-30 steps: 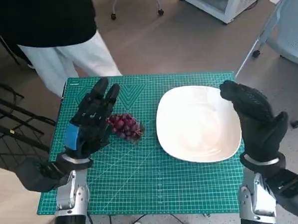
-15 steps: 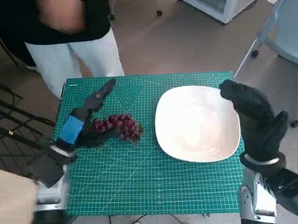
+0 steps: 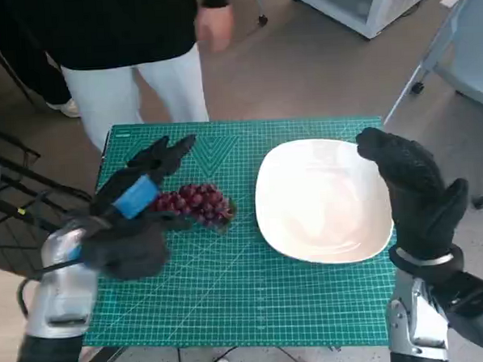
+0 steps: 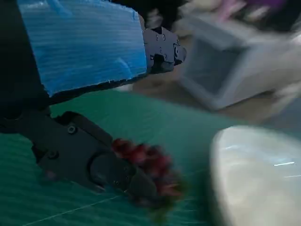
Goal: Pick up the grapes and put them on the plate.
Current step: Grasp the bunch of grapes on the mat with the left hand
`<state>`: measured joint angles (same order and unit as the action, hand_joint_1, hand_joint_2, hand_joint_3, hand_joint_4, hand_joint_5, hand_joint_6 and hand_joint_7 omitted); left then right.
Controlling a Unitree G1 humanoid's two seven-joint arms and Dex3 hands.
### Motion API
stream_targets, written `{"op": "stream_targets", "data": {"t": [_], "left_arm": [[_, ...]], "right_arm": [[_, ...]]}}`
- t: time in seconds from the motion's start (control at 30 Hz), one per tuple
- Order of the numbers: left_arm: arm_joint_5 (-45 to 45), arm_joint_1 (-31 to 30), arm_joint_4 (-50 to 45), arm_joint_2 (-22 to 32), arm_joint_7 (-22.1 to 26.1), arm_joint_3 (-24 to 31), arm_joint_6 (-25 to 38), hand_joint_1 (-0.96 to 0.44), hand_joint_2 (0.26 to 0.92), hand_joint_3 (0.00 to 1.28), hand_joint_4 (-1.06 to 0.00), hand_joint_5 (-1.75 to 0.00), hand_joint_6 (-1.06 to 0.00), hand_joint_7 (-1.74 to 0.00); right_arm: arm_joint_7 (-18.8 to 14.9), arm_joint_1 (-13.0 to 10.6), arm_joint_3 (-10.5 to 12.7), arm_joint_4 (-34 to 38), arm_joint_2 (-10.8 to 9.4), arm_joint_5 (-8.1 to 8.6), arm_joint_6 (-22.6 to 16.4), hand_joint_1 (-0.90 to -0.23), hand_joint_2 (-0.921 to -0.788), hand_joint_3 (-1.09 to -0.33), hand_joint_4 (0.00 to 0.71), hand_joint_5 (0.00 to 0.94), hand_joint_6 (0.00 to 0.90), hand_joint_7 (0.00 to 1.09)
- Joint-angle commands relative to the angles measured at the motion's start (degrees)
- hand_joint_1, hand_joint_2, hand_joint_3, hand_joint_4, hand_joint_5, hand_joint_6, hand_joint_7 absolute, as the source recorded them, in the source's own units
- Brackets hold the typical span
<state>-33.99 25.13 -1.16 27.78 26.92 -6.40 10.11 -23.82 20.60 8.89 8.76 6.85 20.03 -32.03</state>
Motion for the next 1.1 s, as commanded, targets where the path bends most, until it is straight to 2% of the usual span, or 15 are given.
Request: {"op": "stream_targets", "data": {"t": [0.03,0.47,0.83,1.1], "left_arm": [[-1.83,3.15,1.47,-0.56,0.77,-3.2,3.63,-0.4,0.683,0.0,0.0,0.0,-0.09,-0.02],[-5.06,7.72,8.95,-1.88,-0.23,-9.23,9.48,-0.37,0.686,0.0,0.0,0.0,-0.12,-0.02],[-5.35,11.28,14.95,-2.79,-0.49,-12.77,11.37,-0.36,0.689,0.0,0.0,0.0,-0.14,-0.02],[-5.62,14.68,23.02,-3.72,-1.24,-15.35,11.59,-0.36,0.691,0.0,0.0,0.0,-0.14,-0.01]], "right_arm": [[-0.03,-0.58,0.24,0.66,0.4,-0.08,0.58,-0.66,-0.921,-0.711,0.326,0.001,0.027,0.39],[0.1,-0.48,0.61,1.05,0.44,-0.19,0.27,-0.664,-0.921,-0.706,0.331,0.003,0.029,0.39],[0.25,-0.71,0.54,0.69,0.26,-0.31,0.39,-0.663,-0.921,-0.709,0.333,0.003,0.029,0.39],[0.41,-1.02,0.35,0.34,0.11,-0.5,0.38,-0.663,-0.921,-0.71,0.332,0.003,0.031,0.4]]}}
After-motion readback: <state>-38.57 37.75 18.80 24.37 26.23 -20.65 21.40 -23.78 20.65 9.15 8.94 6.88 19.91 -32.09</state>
